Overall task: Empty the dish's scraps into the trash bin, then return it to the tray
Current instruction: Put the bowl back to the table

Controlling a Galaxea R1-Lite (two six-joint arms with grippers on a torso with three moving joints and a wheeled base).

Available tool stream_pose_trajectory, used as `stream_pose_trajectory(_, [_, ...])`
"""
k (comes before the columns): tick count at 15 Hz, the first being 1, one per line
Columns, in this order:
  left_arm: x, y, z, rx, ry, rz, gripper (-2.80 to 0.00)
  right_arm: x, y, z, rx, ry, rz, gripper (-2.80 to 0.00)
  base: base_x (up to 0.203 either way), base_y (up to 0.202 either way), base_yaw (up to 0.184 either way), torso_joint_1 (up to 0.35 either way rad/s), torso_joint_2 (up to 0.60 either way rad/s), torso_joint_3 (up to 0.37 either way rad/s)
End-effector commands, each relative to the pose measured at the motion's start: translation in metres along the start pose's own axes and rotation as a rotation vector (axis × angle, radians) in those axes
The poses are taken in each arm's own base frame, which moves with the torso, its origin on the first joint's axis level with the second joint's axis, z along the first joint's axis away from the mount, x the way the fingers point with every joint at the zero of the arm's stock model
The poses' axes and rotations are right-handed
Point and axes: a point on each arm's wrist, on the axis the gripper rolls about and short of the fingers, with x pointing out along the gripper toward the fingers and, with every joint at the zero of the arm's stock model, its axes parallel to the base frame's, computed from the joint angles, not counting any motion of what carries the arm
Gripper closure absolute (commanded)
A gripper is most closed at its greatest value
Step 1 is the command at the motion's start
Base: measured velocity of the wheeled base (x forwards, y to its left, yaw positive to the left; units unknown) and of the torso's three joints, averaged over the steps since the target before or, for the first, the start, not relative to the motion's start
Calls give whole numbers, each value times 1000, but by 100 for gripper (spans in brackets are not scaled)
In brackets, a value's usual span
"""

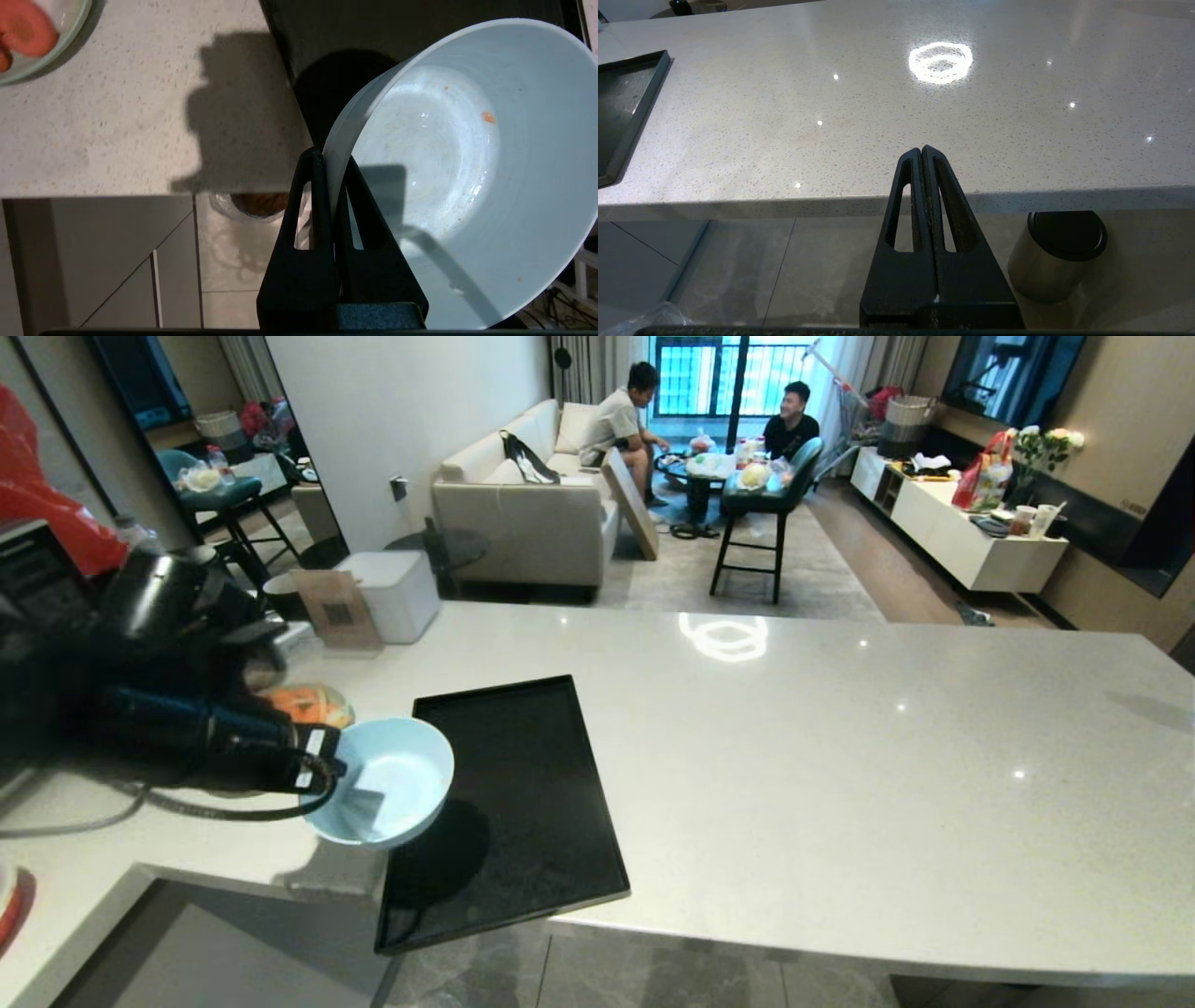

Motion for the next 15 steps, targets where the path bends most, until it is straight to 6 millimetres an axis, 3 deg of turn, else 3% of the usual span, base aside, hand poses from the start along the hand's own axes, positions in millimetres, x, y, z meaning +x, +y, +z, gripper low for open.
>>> stream_pose_trajectory(1, [48, 0, 26, -1, 97, -3, 0, 0, 0, 0, 1, -1, 0, 0, 0, 0, 0, 0, 0, 0])
stream_pose_trajectory(4, [70, -4, 40, 5, 168, -19, 0, 0, 0, 0, 0, 0, 0, 0, 0, 0, 0, 0, 0, 0])
stream_pose_trajectory(8, [93, -9, 37, 6, 223, -63, 0, 0, 0, 0, 1, -1, 0, 0, 0, 0, 0, 0, 0, 0])
stream_pose_trajectory(15, [119, -16, 42, 21, 167, -79, 0, 0, 0, 0, 1, -1, 0, 0, 0, 0, 0, 0, 0, 0])
